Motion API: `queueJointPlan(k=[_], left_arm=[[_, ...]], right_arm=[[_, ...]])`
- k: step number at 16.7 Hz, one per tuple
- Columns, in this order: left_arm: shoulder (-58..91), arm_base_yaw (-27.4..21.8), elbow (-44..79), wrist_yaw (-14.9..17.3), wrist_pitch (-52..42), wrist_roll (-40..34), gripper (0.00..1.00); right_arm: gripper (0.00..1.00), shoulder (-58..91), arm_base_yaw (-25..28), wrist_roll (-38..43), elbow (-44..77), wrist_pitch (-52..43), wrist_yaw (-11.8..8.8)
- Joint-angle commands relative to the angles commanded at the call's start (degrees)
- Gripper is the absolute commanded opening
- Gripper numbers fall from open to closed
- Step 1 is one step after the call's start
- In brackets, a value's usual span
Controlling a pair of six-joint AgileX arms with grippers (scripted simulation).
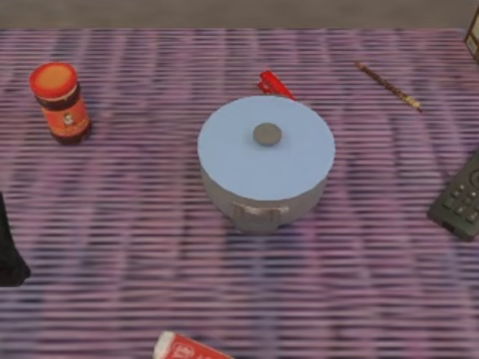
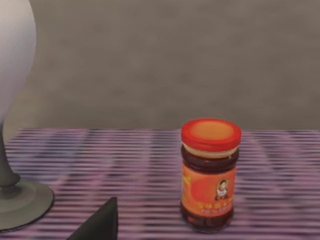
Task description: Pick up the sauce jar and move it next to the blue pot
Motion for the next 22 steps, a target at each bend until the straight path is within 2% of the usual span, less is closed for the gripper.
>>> queueJointPlan(k=[5, 11, 16, 22], left_arm=[[1.7, 0.0, 3.0, 0.1, -0.7, 0.5, 1.00], [15.3, -0.5, 21.6, 1.1, -7.9, 3.6, 1.00], [37.0, -1.3, 43.5, 2.5, -21.0, 7.0, 1.00], [71.7, -2.0, 72.1, 3.7, -43.1, 10.9, 1.00]], right_arm=[[1.00, 0.0, 0.0, 0.0, 0.0, 0.0, 0.0], [1.00, 0.0, 0.0, 0.0, 0.0, 0.0, 0.0], [1.00, 0.0, 0.0, 0.0, 0.0, 0.0, 0.0], [1.00, 0.0, 0.0, 0.0, 0.0, 0.0, 0.0]])
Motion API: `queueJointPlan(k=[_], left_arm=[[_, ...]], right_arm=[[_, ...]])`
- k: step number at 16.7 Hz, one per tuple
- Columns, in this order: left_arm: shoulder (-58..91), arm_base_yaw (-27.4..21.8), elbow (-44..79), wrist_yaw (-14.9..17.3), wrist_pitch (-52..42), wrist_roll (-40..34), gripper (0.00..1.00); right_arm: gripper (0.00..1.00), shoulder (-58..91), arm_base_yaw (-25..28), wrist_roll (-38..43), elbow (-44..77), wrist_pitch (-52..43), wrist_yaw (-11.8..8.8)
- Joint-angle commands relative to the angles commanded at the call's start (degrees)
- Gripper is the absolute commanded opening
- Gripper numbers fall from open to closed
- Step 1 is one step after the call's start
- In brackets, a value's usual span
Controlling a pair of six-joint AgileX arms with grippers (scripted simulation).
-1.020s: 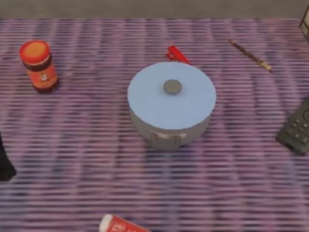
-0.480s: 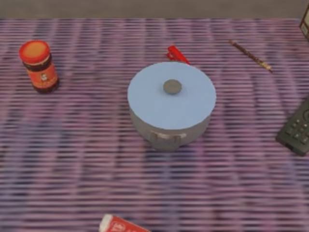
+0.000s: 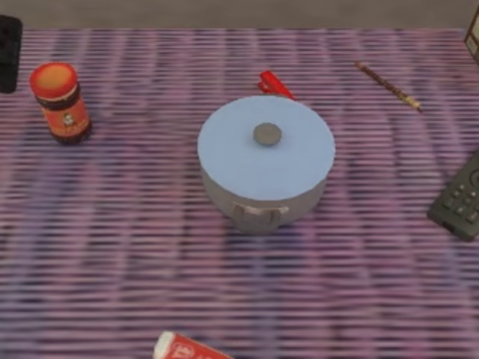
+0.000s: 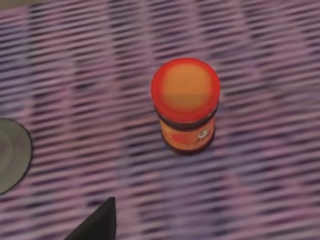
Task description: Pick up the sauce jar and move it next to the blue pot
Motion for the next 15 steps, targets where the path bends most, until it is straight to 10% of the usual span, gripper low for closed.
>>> queueJointPlan(k=[15], left_arm=[[69.7, 0.4, 68.0, -0.8, -41.1, 7.7, 1.00]], right_arm=[[1.00, 0.0, 0.0, 0.0, 0.0, 0.0, 0.0]])
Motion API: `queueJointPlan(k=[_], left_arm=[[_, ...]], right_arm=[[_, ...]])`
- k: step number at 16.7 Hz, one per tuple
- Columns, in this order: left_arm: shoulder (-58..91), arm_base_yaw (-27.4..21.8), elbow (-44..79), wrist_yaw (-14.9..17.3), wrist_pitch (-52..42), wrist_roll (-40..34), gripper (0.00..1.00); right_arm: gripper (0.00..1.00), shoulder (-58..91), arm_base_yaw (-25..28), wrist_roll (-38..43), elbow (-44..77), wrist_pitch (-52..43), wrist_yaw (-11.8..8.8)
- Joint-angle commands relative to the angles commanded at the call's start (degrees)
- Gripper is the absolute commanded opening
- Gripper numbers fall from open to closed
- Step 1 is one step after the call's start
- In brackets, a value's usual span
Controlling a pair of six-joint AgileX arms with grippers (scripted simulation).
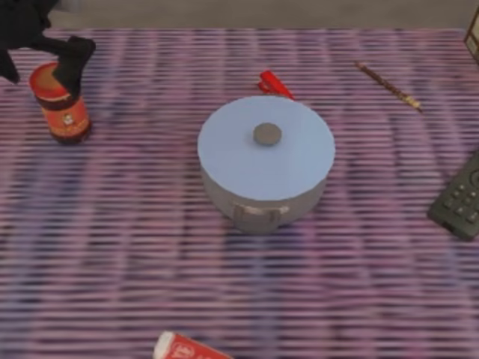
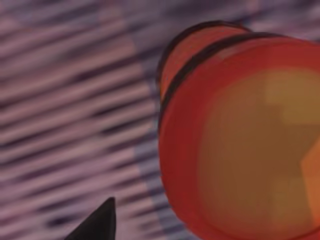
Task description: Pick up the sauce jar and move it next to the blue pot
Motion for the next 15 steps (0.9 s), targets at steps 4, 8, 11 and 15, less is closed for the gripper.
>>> queueJointPlan(k=[4, 8, 11, 15], left_arm=[[5.3, 0.2, 8.3, -0.4, -2.1, 0.9, 1.00], [5.7, 0.2, 9.0, -0.4, -2.3, 0.9, 1.00], [5.6, 0.0, 8.7, -0.4, -2.0, 0.9, 1.00], [4.7, 0.1, 2.2, -0.5, 3.7, 0.8, 1.00]], right_arm=[[1.00, 0.0, 0.0, 0.0, 0.0, 0.0, 0.0], [1.00, 0.0, 0.0, 0.0, 0.0, 0.0, 0.0], [1.00, 0.0, 0.0, 0.0, 0.0, 0.0, 0.0], [1.00, 0.0, 0.0, 0.0, 0.0, 0.0, 0.0]])
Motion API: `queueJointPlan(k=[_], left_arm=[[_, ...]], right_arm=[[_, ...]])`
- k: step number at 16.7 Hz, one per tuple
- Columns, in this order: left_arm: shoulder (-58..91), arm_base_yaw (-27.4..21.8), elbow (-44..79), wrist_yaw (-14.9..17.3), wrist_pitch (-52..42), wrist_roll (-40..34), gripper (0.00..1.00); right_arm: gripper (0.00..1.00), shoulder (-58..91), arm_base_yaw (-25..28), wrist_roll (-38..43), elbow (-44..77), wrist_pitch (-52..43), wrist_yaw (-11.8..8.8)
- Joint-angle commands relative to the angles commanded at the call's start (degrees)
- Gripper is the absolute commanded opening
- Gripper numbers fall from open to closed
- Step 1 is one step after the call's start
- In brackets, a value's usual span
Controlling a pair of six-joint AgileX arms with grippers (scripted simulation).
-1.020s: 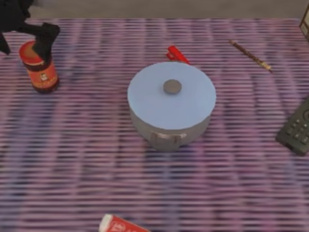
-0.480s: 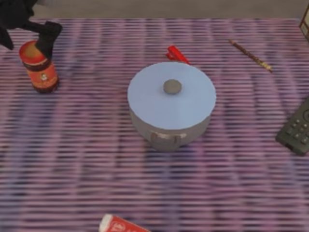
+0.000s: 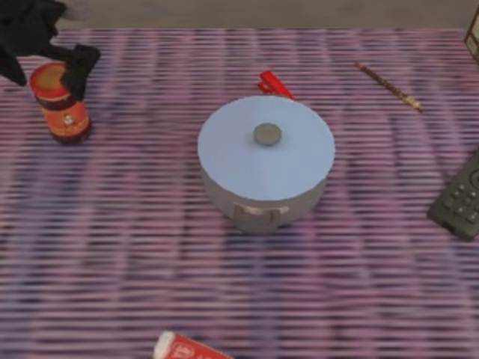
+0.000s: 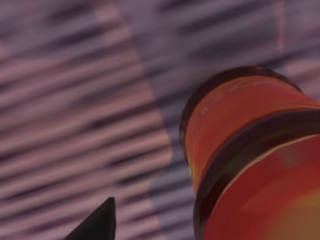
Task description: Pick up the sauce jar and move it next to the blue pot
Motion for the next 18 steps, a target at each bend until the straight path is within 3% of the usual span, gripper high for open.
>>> queueJointPlan(k=[4, 8, 18], left_arm=[[-0.7, 0.0, -7.3, 0.0, 6.6, 0.0, 1.00], [-0.7, 0.0, -7.7, 0.0, 7.0, 0.0, 1.00], [-0.7, 0.0, -7.7, 0.0, 7.0, 0.0, 0.25]], right_arm=[[1.00, 0.0, 0.0, 0.0, 0.0, 0.0, 0.0], [1.00, 0.0, 0.0, 0.0, 0.0, 0.0, 0.0], [1.00, 0.0, 0.0, 0.0, 0.0, 0.0, 0.0]])
